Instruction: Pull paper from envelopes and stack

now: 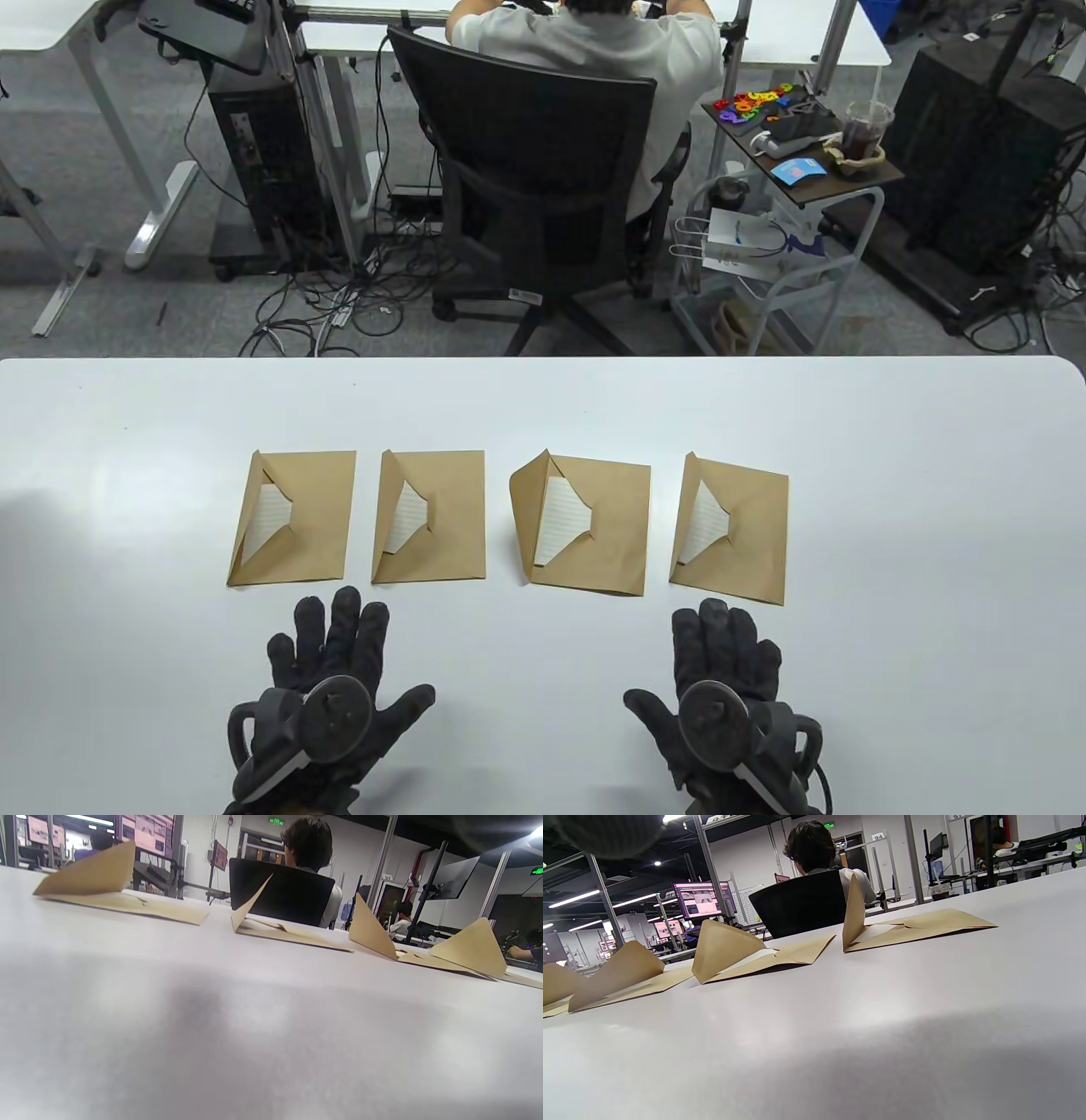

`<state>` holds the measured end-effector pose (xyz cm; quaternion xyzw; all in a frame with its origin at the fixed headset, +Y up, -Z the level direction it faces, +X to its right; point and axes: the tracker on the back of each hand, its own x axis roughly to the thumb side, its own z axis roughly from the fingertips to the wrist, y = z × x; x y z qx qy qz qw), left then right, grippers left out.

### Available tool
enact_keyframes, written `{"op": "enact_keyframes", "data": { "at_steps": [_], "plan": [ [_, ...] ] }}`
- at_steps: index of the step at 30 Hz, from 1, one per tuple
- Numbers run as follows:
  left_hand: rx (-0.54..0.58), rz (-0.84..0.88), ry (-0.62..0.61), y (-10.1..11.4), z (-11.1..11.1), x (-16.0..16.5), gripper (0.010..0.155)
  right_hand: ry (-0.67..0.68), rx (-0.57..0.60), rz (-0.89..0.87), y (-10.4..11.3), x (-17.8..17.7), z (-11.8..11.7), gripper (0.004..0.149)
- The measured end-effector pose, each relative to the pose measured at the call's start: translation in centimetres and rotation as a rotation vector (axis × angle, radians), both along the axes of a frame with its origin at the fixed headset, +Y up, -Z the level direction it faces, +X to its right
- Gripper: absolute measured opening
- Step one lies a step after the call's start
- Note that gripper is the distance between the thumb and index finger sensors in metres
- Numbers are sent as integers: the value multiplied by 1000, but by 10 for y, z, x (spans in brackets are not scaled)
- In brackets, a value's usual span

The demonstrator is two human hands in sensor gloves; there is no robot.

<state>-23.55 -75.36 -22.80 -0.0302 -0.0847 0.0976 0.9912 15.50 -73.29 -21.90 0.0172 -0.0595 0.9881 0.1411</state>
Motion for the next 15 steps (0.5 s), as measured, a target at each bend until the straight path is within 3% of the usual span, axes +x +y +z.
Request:
{"op": "enact_keyframes", "data": {
  "at_steps": [9,15],
  "plan": [
    [-69,-33,-32,-6,-4,5,104,-1,-18,-17,-3,1,-3,93],
    [-72,-32,-26,-5,-2,3,103,-63,-22,-223,7,18,-16,92]
  ]
}}
